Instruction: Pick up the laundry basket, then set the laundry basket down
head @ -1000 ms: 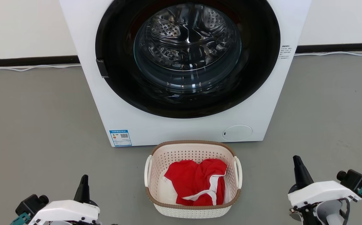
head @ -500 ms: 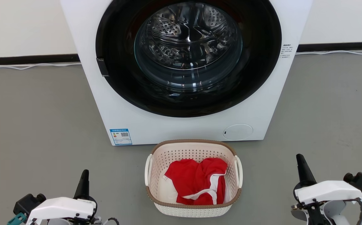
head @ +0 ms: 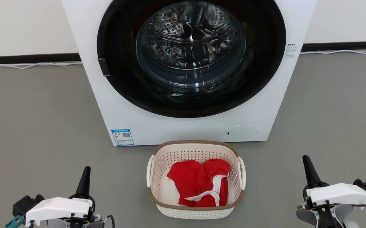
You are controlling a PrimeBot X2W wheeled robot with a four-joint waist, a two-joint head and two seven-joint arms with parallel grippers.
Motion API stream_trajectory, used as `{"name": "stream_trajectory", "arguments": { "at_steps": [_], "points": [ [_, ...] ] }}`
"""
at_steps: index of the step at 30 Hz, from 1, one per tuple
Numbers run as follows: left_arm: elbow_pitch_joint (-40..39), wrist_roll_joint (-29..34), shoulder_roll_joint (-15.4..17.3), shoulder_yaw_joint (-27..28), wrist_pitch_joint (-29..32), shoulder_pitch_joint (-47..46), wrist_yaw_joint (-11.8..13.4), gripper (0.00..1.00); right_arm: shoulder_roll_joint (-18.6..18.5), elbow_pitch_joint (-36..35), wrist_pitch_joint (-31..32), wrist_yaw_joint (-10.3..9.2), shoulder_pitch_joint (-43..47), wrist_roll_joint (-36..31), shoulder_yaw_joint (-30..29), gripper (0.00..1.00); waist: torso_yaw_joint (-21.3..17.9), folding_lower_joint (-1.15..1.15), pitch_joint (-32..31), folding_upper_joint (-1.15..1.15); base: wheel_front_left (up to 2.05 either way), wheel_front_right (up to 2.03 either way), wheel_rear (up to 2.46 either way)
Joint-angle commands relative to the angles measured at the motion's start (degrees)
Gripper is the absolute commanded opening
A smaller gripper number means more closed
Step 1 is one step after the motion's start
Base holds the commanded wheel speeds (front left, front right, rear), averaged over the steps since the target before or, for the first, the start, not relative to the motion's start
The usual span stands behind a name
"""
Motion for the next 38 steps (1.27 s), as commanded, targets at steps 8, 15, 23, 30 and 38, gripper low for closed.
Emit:
{"name": "stream_trajectory", "arguments": {
  "at_steps": [8,15,23,30,38],
  "points": [
    [-3.4,-6.0,0.8,1.0,1.6,-0.6,-0.9,0.0,-0.2,-3.8,1.7,0.33,-0.1,7.2,0.3,0.0,0.1,0.0,0.2,0.0,0.0,0.0,0.0],
    [-4.6,-10.2,0.9,1.0,2.8,-0.4,-1.1,0.0,-0.2,-5.2,2.9,0.35,0.4,12.3,0.0,0.0,0.2,0.0,0.3,0.0,0.0,0.0,0.0],
    [-6.0,-15.1,0.9,1.0,4.2,-0.3,-1.4,0.0,-0.2,-6.9,4.2,0.37,1.0,18.2,-0.4,0.0,0.2,0.0,0.5,0.0,0.0,0.0,0.0],
    [-7.2,-19.3,1.0,1.0,5.4,-0.2,-1.7,0.0,-0.2,-8.3,5.4,0.4,1.5,23.3,-0.8,0.0,0.3,0.0,0.7,0.0,0.0,0.0,0.0],
    [-8.4,-23.4,1.1,1.0,6.5,0.0,-2.0,0.0,-0.1,-9.6,6.5,0.42,2.0,28.2,-1.1,0.0,0.4,0.0,0.8,0.0,0.0,0.0,0.0]
  ]
}}
